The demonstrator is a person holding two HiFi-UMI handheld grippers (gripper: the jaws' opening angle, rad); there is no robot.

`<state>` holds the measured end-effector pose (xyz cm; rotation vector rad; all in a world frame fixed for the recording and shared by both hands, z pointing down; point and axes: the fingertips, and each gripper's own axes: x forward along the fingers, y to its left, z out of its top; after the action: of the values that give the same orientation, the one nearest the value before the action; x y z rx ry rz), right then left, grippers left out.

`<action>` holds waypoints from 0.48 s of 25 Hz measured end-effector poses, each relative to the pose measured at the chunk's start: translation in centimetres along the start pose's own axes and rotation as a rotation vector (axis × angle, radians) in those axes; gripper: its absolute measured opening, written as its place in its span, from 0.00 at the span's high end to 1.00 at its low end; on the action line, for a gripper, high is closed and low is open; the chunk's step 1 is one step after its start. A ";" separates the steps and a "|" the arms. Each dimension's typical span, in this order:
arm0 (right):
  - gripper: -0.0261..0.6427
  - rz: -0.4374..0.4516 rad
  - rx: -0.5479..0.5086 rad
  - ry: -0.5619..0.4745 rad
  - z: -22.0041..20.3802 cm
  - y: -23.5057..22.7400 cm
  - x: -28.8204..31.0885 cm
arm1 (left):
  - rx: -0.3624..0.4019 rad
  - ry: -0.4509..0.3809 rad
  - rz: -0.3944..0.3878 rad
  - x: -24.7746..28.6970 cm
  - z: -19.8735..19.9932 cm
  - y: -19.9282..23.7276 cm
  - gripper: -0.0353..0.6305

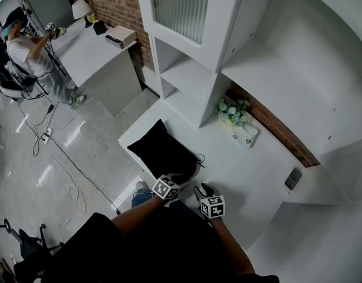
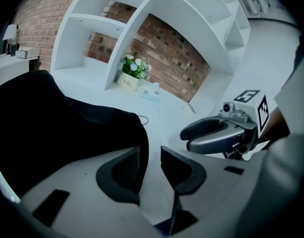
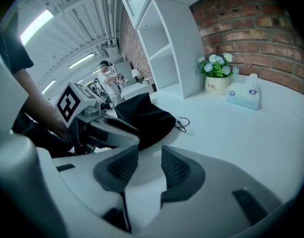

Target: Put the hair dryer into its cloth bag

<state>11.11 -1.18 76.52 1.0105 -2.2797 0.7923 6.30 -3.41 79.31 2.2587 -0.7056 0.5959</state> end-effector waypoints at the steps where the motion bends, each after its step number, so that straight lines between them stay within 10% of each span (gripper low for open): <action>1: 0.72 -0.003 0.012 -0.024 0.7 0.0 -0.3 | -0.008 -0.023 -0.012 -0.5 0.6 -0.3 0.76; 12: 0.72 -0.109 0.124 -0.246 7.0 0.3 -5.9 | 0.006 -0.315 -0.040 -9.2 6.9 -4.2 0.76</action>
<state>12.83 -2.95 67.71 1.3430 -2.3764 0.8106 3.49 -2.91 67.41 2.3924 -0.8079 0.2232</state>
